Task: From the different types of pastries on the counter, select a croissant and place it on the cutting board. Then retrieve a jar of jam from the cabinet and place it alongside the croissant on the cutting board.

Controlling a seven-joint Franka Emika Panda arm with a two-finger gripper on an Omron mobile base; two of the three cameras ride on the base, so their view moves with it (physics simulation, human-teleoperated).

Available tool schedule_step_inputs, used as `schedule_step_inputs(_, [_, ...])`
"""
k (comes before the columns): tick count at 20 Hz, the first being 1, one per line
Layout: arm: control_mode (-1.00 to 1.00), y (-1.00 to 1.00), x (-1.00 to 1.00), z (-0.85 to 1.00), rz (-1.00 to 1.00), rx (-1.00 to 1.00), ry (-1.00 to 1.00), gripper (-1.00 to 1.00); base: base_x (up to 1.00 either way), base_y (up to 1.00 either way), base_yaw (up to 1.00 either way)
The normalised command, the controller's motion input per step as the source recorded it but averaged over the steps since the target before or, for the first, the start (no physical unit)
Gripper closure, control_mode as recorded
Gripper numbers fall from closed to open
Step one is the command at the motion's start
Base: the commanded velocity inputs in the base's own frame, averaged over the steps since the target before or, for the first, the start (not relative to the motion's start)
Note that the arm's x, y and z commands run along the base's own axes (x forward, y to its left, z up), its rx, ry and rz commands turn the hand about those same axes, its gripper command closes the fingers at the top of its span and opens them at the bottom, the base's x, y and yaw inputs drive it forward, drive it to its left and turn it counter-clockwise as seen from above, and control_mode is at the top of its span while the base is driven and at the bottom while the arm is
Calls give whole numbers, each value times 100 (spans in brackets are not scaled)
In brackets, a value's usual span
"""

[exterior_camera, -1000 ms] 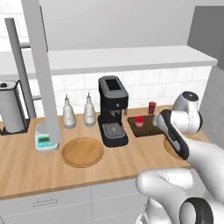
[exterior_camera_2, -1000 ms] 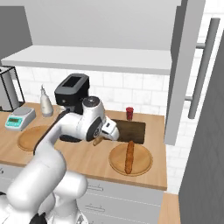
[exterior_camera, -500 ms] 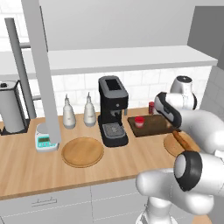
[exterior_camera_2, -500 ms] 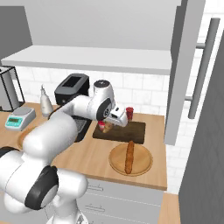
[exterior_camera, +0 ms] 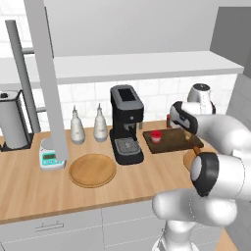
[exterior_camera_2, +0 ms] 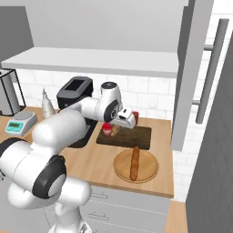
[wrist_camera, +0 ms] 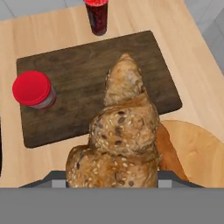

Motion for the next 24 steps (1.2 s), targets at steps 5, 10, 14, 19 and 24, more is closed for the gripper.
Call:
schedule_step_inputs(5, [-100,-3,43,-5,4,0,0,100,0,0,0])
schedule_step_inputs(10, [-100,-1,47,-29,11,0,-6,100,0,0,0])
schedule_step_inputs(14, [-100,-14,34,-33,17,0,-13,100,0,0,0])
schedule_step_inputs(19, [-100,-10,0,-14,4,-1,2,100,0,0,0])
schedule_step_inputs(24, [-100,0,0,-12,1,-1,4,100,0,0,0])
